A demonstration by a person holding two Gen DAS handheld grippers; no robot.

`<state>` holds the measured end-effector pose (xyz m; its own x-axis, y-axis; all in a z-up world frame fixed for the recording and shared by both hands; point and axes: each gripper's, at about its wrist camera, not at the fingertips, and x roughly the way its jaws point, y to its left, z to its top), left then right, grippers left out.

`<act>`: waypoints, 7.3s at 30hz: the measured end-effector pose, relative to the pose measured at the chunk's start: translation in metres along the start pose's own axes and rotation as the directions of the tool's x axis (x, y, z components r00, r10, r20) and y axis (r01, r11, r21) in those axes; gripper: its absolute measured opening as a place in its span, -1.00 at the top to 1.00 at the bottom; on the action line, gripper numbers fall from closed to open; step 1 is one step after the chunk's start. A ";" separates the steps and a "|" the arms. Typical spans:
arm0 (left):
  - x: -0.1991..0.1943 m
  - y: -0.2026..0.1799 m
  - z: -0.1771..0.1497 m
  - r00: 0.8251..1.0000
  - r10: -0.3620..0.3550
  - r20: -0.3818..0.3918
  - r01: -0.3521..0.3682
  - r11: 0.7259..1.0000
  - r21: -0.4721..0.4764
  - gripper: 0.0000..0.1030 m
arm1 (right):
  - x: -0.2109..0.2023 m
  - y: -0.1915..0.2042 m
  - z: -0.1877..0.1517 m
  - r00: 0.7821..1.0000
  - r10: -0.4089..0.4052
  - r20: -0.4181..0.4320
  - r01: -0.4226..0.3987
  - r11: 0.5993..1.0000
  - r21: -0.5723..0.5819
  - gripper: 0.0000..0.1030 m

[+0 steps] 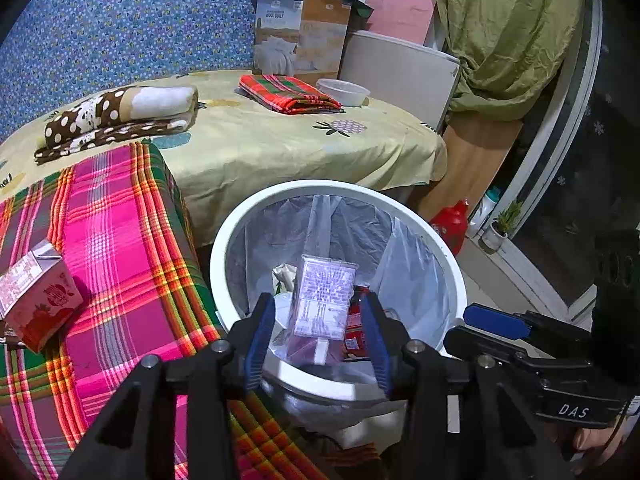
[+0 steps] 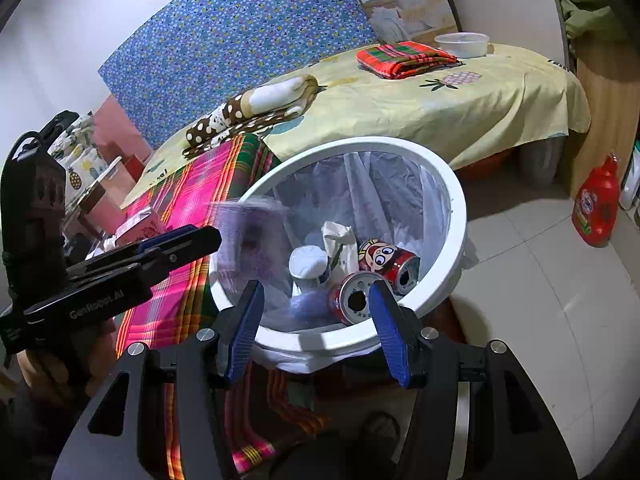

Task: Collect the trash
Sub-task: 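Lower the white milk carton into the wastebasket and open the left tool, then move back over the cloth and grasp the clear plastic cup with the left tool, then grasp the small pink drink carton with the right tool, then carry the cup and pink carton over the wastebasket and open both tools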

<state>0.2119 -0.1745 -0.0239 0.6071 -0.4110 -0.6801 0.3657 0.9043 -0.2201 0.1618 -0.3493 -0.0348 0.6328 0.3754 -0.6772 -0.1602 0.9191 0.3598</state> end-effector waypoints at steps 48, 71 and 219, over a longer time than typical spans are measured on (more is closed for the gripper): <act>-0.134 0.124 -0.091 0.955 0.288 0.073 -0.259 0.927 -0.273 0.10 | 0.016 0.144 -0.023 0.988 0.144 -0.050 -0.151 0.960 -0.237 -0.11; -0.141 0.207 -0.120 0.897 0.441 -0.022 -0.405 0.803 -0.436 -0.05 | 0.050 0.188 -0.013 0.983 0.159 -0.089 -0.177 0.944 -0.277 -0.21; 0.012 0.008 -0.002 0.999 0.015 -0.030 -0.015 1.000 -0.002 0.11 | 0.015 -0.003 0.025 0.983 -0.178 0.031 0.179 0.984 -0.014 0.03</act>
<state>0.2206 -0.1721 -0.0358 0.5911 -0.3937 -0.7040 0.3550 0.9107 -0.2112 0.1907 -0.3497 -0.0297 0.6747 0.2014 -0.7101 -0.0547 0.9730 0.2241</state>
